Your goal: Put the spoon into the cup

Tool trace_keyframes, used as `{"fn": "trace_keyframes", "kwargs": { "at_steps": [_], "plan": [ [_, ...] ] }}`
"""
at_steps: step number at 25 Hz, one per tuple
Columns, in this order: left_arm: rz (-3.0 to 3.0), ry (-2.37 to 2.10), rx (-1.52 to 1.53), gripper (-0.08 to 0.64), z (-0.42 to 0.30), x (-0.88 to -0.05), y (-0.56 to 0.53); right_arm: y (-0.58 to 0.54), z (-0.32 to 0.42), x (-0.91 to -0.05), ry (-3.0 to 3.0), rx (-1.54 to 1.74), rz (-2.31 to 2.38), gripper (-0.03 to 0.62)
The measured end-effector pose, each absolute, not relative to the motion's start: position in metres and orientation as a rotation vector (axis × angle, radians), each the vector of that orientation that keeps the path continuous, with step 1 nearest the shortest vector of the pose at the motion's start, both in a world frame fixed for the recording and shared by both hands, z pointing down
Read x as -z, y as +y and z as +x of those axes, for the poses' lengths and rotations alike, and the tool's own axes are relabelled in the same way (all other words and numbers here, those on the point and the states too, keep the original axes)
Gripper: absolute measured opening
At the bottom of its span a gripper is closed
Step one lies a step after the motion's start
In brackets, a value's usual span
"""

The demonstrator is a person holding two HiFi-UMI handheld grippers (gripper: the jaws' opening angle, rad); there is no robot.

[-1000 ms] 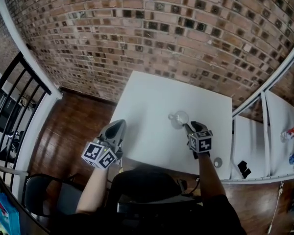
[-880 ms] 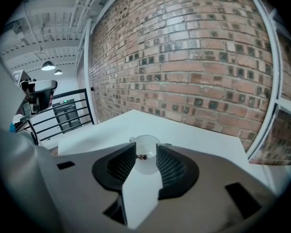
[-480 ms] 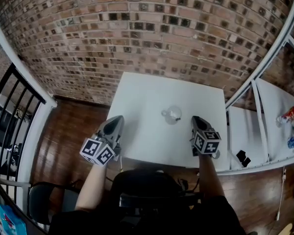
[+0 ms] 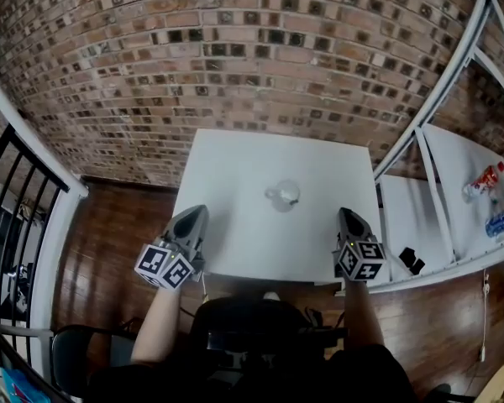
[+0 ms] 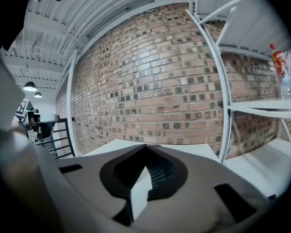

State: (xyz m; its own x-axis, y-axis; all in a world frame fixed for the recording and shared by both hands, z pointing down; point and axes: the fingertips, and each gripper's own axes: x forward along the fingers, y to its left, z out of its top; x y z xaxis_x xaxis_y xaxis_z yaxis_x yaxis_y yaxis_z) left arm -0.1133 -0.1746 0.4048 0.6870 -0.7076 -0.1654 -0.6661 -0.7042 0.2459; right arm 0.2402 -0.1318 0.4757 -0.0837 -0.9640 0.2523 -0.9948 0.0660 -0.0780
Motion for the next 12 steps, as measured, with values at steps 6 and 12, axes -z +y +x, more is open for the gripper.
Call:
{"fn": "trace_keyframes", "kwargs": {
  "at_steps": [6,12],
  "plan": [
    [2.742,-1.115,0.365,-0.008,-0.115,-0.417,-0.163,-0.102,0.233,-0.482,-2.177,-0.303,2.083,0.002],
    [2.700,-1.132,0.352,-0.008,-0.122,-0.434,-0.158,-0.090,0.232,-0.501,-2.157,-0.344,2.094,0.002]
  ]
}}
